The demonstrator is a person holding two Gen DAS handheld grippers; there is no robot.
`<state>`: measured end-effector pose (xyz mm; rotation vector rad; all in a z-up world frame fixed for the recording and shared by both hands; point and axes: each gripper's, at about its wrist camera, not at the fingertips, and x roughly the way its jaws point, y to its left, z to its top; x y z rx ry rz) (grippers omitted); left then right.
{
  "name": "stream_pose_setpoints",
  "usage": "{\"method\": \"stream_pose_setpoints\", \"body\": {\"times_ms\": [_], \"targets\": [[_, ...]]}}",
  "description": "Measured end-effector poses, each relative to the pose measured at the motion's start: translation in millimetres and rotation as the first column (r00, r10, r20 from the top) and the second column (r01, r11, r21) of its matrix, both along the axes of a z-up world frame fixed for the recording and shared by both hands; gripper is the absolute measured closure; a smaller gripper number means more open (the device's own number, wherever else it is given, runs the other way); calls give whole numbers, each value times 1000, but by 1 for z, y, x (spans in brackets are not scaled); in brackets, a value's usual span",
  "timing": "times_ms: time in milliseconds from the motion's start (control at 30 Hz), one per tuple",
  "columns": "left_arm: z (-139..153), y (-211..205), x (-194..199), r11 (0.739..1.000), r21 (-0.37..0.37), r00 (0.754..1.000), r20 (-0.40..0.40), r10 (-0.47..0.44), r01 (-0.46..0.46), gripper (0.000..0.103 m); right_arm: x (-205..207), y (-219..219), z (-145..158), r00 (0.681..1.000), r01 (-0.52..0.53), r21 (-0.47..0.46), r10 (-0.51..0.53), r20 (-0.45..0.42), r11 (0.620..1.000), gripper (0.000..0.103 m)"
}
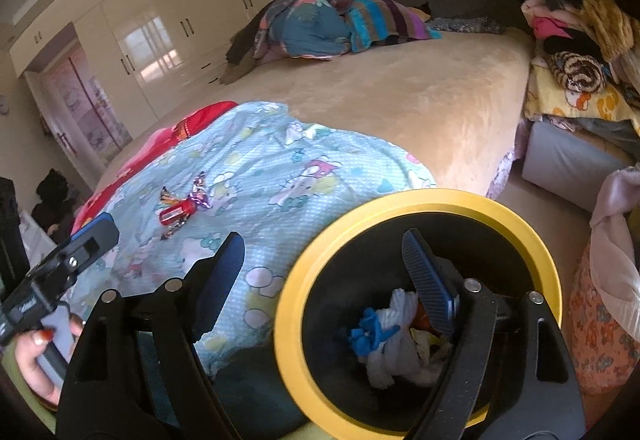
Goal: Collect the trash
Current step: 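Withdraw both open tools from the bin toward the duvet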
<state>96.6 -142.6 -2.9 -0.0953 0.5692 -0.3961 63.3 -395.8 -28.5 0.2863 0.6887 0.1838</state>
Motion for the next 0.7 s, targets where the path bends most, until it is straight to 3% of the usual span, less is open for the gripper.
{"method": "stream_pose_setpoints", "body": {"times_ms": [700], "targets": [[11, 78, 4, 979, -56, 979, 41, 200, -197, 7, 7, 83, 13, 991, -128, -24, 129, 24, 991, 29]]}}
